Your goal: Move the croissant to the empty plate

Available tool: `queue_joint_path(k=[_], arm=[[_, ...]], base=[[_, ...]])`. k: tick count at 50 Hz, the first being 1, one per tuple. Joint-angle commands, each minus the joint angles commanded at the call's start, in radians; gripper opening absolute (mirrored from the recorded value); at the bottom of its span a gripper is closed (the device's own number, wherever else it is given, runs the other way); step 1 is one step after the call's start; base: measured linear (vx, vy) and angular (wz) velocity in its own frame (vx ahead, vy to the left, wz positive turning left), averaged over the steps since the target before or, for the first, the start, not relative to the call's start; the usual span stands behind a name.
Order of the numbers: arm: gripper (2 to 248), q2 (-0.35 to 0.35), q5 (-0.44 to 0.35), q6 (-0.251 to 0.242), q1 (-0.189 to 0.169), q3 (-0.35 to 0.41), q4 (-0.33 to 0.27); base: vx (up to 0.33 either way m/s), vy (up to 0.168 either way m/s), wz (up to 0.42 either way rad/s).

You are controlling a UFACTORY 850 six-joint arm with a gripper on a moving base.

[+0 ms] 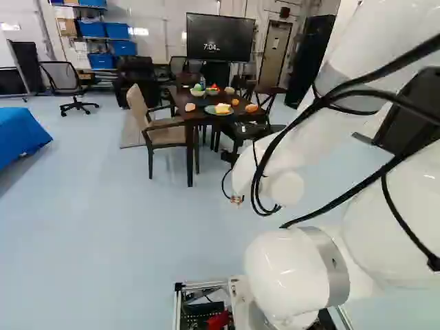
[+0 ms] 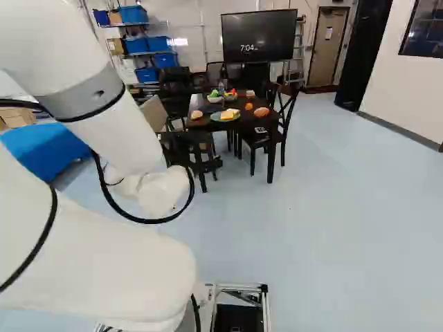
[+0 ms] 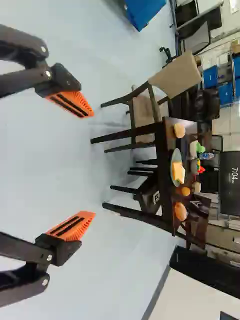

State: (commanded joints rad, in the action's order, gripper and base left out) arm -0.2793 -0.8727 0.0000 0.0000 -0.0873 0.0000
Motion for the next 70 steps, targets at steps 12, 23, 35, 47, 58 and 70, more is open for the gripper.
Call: queue_joint_path(k=[12, 23, 35, 47, 58, 70], arm=[[247, 0.0, 0.0, 0.0, 0.0, 0.0, 0.0], [247, 0.0, 0.0, 0.0, 0.0, 0.0, 0.0], [247, 0.0, 0.0, 0.0, 0.0, 0.0, 0.0], [247, 0.0, 0.0, 0.0, 0.0, 0.0, 0.0], [247, 0.0, 0.0, 0.0, 0.0, 0.0, 0.0], [247, 0.0, 0.0, 0.0, 0.0, 0.0, 0.0]], base=[[0.0, 0.0, 0.0], [0.0, 0.0, 0.0], [0.0, 0.0, 0.0], [0.018, 0.006, 0.009], [0.077, -0.041, 0.018], [0.109, -0.085, 0.004]])
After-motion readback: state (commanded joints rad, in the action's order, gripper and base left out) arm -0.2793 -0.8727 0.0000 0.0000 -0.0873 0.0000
